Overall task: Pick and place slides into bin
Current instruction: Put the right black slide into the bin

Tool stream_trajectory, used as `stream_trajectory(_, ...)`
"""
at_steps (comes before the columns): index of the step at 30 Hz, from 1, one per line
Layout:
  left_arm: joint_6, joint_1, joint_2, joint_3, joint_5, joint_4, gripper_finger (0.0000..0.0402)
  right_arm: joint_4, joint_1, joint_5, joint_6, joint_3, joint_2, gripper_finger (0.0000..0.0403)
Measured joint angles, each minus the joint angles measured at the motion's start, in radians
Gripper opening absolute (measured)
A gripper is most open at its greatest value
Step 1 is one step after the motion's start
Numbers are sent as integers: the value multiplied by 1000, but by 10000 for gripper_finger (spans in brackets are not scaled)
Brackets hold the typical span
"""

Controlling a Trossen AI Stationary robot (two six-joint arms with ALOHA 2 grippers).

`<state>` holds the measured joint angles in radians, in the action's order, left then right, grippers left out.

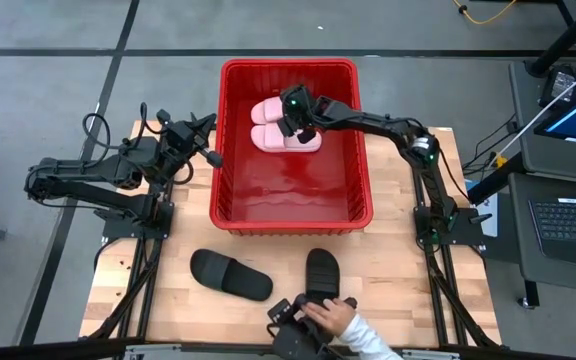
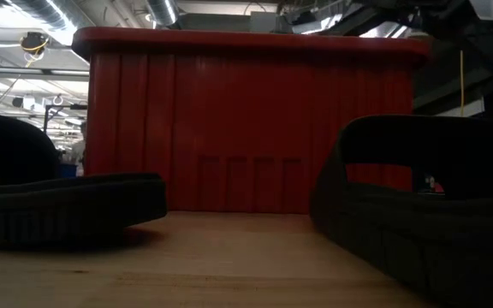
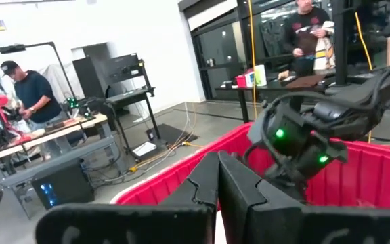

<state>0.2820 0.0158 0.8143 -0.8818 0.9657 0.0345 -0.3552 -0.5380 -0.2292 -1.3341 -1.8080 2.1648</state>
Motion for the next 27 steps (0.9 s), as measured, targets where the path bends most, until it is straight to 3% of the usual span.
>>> stream_trajectory(8, 0, 0, -6, 0, 4, -1, 1, -83, 60, -92, 116, 0, -89, 97)
stream_trajectory(18, 53, -1, -30, 0, -77, -1, 1, -142, 120, -111, 317, 0, -271, 7)
stream_trajectory(27, 54, -1, -41, 0, -207, -79, 1, -178, 173, -98, 718, -2, -454, 5)
